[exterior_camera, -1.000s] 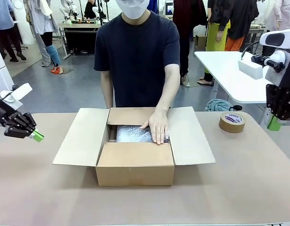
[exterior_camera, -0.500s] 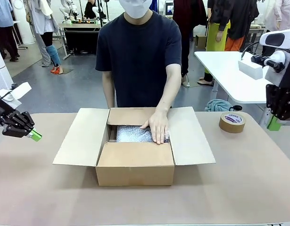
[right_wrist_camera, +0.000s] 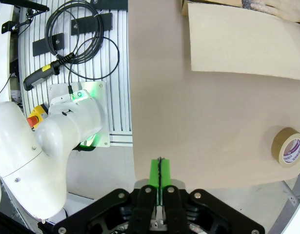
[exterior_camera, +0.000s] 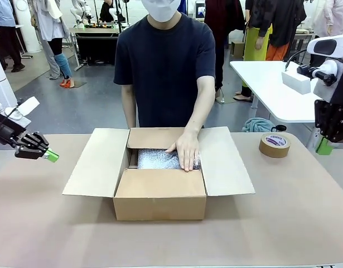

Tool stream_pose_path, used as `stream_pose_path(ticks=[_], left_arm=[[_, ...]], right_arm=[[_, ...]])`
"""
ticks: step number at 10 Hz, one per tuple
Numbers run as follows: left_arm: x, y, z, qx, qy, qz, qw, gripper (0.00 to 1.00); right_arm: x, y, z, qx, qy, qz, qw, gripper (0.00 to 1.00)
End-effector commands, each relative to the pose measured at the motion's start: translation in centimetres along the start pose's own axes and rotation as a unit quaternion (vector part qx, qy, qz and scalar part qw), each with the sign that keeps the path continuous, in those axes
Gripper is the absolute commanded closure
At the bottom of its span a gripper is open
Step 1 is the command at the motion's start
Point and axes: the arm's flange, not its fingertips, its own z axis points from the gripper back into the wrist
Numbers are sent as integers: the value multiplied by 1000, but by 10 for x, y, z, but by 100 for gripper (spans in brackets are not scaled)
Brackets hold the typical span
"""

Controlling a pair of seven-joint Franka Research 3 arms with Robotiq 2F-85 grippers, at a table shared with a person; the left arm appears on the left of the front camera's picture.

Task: Wrap the clocks to prevent damage.
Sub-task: Push the right (or left) flap of the Package Box to close it.

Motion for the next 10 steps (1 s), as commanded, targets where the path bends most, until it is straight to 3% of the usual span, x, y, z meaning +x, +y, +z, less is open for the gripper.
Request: stream_pose_path(ticks=[1, 5, 8, 10], left_arm=[[-15, 30, -7, -12, -51, -26, 998, 99], [-41, 60, -56, -34, -113, -77, 990, 99], [-32, 61, -76, -35, -142, -74, 986, 99], [-26, 60, -81, -55, -187, -60, 979, 99]], right_arm=[[0, 0, 0, 6, -8, 8, 1000, 99], [0, 0, 0, 6, -8, 8, 1000, 99], [0, 0, 0, 6, -8, 8, 1000, 99], [0, 0, 0, 6, -8, 8, 1000, 99]])
